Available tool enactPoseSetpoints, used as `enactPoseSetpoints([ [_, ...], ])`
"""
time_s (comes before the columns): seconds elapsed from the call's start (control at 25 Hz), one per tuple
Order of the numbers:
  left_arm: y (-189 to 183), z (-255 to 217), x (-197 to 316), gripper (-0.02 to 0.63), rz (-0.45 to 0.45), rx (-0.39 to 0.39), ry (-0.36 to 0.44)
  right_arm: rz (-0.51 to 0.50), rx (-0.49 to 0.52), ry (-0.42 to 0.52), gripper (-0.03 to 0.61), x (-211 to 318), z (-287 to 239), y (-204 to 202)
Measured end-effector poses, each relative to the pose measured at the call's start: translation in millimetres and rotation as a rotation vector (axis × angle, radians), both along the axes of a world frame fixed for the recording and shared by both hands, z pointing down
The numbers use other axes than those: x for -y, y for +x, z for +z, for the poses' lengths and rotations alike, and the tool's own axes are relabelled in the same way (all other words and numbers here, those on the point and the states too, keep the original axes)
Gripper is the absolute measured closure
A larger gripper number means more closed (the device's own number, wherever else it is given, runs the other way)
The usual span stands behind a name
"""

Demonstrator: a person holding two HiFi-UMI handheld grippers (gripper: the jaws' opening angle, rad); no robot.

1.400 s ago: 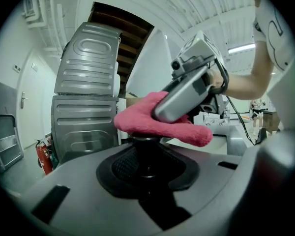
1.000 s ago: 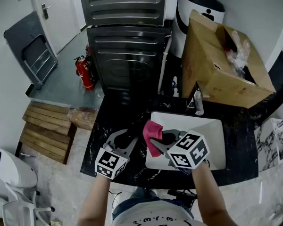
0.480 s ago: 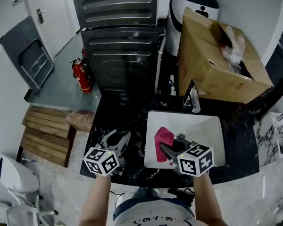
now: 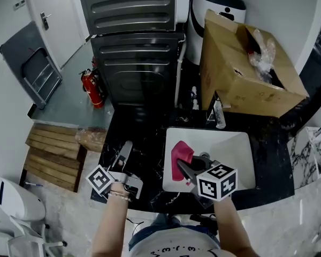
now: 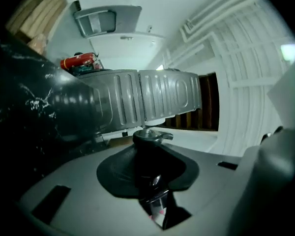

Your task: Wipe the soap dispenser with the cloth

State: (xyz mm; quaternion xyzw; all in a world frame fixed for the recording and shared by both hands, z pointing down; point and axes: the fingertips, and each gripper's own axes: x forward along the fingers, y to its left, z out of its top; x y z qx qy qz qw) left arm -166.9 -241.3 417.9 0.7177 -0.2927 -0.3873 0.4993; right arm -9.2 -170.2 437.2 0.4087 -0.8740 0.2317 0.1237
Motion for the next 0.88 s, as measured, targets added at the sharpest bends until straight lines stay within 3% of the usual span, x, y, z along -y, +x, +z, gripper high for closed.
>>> enactPoseSetpoints([
  [0.12,0,-4,-1,0.508,0.008,-0.120,-0.016,0.017,0.032,0.085,0.531,10,-18,-3],
  [0.4,8,-20,-1,0.508,0.039,-0.216,-0.001,-0.025,0.085,0.273,0.531,26,-66,-21],
  [0.72,8,-35,1,0.506,0.048,-0.278,0.025,-0.086,-0.095,0.218,0.531,27,-38,-26],
  [0.88,10,-36,3,0.503,0.049,-0.268,0.023,-0.073,-0.117,0.185,0.531,26,-26,-26],
])
